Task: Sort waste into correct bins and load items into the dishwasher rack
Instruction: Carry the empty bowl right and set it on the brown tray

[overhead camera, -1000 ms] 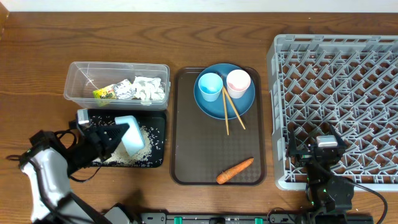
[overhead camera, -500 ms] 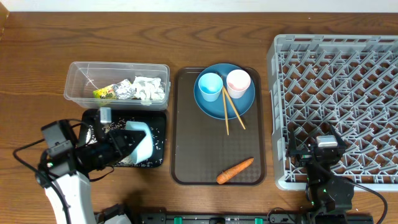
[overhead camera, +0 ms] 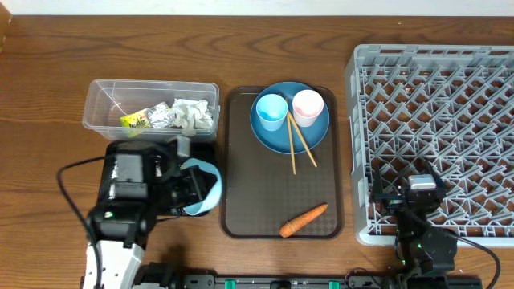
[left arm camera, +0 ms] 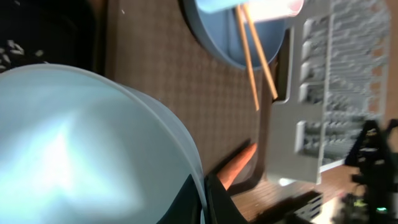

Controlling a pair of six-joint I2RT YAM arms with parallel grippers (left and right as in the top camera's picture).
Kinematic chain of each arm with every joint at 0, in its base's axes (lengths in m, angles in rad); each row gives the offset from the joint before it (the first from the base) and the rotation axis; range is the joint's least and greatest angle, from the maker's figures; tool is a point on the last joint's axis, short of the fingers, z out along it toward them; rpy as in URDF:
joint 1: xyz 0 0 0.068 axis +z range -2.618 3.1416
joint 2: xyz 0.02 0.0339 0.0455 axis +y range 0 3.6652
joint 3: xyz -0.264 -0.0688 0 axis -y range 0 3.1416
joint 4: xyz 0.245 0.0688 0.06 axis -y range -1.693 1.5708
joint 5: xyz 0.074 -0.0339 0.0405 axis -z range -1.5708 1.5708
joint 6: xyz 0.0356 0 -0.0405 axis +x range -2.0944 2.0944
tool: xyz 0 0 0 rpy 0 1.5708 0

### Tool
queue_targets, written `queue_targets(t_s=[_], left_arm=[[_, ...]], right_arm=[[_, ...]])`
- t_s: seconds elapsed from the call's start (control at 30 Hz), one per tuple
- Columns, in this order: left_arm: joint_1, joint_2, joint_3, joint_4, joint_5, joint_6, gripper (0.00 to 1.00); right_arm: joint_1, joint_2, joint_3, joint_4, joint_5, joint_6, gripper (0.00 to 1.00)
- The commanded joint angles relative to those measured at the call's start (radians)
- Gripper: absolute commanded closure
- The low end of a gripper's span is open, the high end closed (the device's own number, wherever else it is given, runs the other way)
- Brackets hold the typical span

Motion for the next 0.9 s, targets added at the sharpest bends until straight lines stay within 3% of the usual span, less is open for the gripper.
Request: queue_targets(t_s=[0.0, 0.4, 0.63, 0.87], left_arm=[[-0.123, 0.018, 0.003, 0.027, -0.188, -0.116, 0.94], [-0.511, 0.218, 0.003, 0.173, -0.462, -0.233, 0.94], [-0.612, 0.399, 0.003, 0.301, -0.482, -0.232, 0.94], [-0.624, 0.524, 0.003, 0.364, -0.494, -0.232, 0.94]], right_arm=[[0.002, -0.001, -0.002, -0.002, 0.007, 0.008, 0.01], [0.002, -0.001, -0.002, -0.002, 0.007, 0.008, 0.01], [0.002, -0.002, -0.002, -0.002, 0.007, 0.008, 0.01], [0.002, -0.002, -0.002, -0.002, 0.007, 0.008, 0.01]])
